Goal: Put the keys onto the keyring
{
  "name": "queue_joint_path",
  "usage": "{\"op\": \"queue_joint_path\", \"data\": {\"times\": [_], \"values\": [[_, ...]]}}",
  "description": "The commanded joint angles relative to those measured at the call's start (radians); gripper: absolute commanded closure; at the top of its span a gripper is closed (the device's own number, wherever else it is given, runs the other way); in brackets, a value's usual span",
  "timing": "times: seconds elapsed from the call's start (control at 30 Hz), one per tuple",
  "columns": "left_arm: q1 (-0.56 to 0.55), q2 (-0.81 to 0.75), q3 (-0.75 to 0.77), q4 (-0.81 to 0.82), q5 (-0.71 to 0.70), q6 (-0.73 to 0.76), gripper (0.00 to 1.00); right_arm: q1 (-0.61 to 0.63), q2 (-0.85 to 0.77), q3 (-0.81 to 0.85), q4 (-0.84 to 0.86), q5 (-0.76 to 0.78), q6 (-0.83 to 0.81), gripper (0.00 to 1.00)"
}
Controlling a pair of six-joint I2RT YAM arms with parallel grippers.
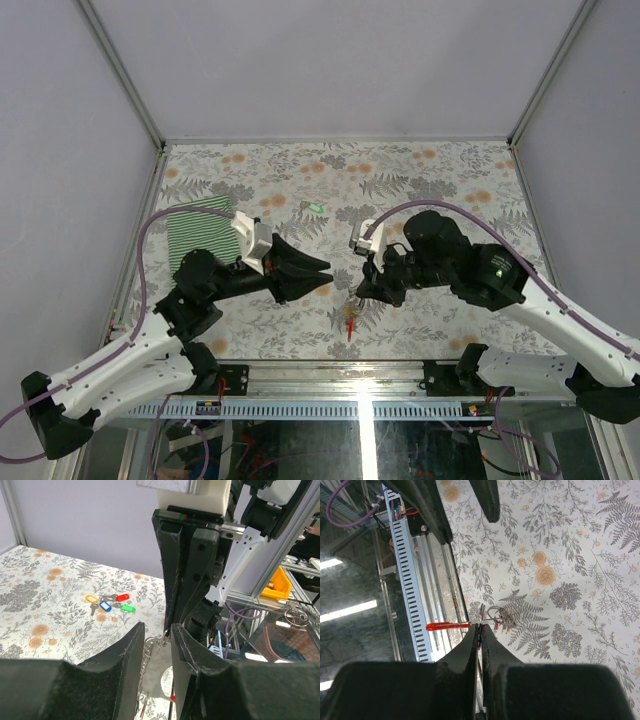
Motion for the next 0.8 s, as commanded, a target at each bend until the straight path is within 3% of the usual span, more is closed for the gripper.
{"op": "queue_joint_path", "data": {"times": [0.0,0.4,0.77], "values": [[0.001,0.005,0.013,0.002,-0.026,0.032,0.70,0.004,0.016,0.103,-0.050,-0.021,-0.026,1.00],[0.001,0.031,0.034,-0.013,0.073,0.064,0.64,0.006,0.101,0.226,-0.134,-0.178,-0.116,1.00],[0.001,0.050,0.056,-0.007,0.140,0.075,0.56,0.006,0.253,0.403,-0.346,-0.178,-0.185,1.00]]}}
